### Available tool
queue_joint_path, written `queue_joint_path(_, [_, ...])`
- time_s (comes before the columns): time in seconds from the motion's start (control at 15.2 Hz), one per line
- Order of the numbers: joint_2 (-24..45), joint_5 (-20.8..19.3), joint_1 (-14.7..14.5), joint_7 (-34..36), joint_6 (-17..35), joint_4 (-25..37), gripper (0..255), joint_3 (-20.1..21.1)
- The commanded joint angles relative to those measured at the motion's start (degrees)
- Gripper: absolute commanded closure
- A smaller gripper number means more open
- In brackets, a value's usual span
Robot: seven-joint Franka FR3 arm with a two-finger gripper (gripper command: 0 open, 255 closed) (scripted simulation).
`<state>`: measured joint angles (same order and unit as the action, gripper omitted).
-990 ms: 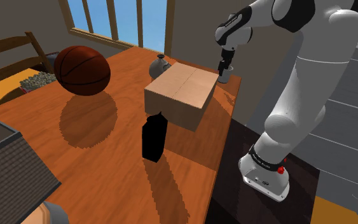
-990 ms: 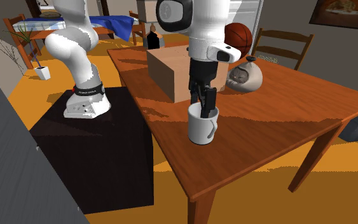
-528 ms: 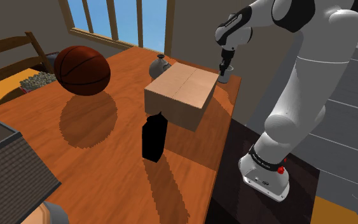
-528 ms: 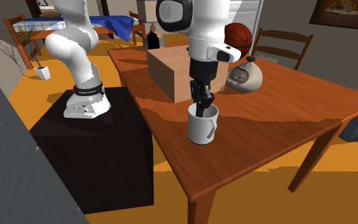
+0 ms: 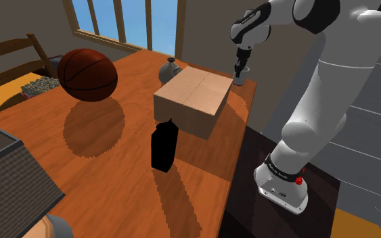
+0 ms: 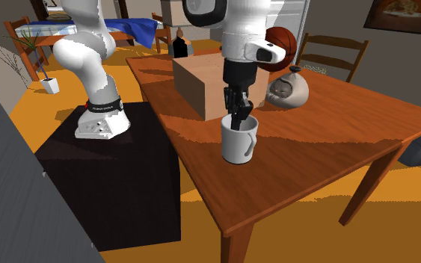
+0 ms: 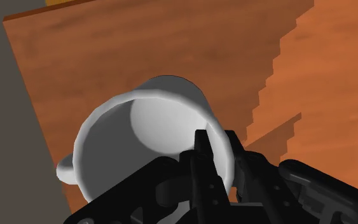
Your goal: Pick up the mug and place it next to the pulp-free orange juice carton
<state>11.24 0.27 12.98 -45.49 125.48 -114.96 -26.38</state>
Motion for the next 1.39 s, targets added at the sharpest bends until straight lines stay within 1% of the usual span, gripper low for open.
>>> queue_joint_path(0.0, [-0.82, -0.43, -0.17, 0.28, -1.41, 0.66, 255, -0.08])
queue_joint_path(0.66, [-3.99, -1.95, -0.59, 0.91, -8.55, 4.93, 255, -0.34])
queue_joint_path(1.32, [-5.93, -2.78, -0.81, 1.06, -15.88, 10.51, 255, -0.39])
